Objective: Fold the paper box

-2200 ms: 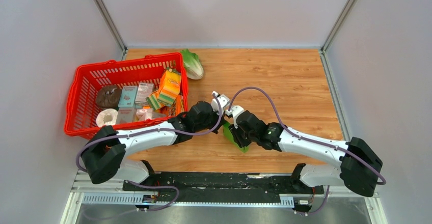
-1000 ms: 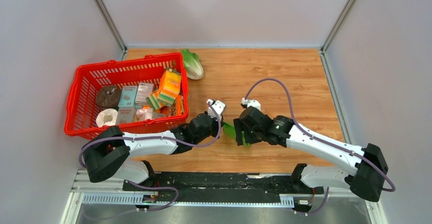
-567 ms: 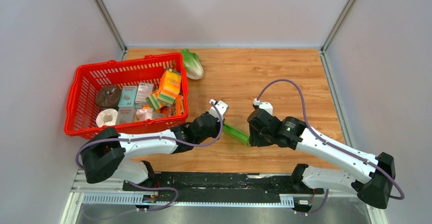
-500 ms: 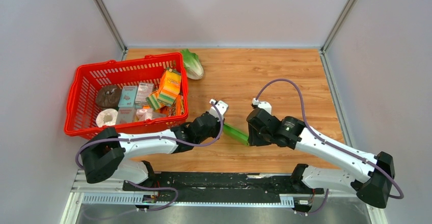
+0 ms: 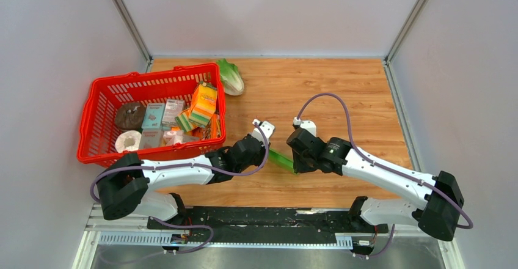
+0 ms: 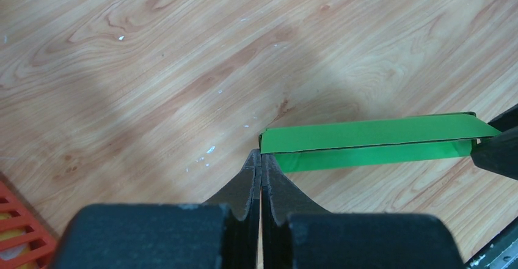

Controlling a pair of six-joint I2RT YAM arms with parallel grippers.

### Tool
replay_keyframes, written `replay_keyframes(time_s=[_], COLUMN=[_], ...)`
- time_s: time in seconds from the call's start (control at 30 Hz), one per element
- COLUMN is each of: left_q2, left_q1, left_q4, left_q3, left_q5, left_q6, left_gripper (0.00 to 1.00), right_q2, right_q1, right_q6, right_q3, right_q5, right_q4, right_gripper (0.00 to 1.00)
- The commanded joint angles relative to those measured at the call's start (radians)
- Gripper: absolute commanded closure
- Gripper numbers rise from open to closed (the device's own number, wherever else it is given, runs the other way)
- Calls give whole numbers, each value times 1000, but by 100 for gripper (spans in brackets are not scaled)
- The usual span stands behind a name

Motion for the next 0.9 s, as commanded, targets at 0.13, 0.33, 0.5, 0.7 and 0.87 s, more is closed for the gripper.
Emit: replay_keyframes(time_s=[0.13,0.33,0.5,0.7,0.87], left_q2=[13,13,10,18,21], left_q1=[-9,-20,-27,-34,-35], left_q4=[-25,-28,-32,-34,-34], left_q3=[42,47,48,48,45], left_q5=[-12,-18,-24,-30,-32], left_q6=[10,15,18,19,19], left_gripper=[100,100,100,100,100], right_q2=[-3,-2,8,-57,-106], right_q1=[0,0,0,-44,-107], right_q6=[41,82,117,177,180], right_q3=[4,10,15,-15,-51], right_q5=[39,31,47,-50,-128], right_q4=[1,12,-6,37,75], right_gripper=[80,94,100,100,100])
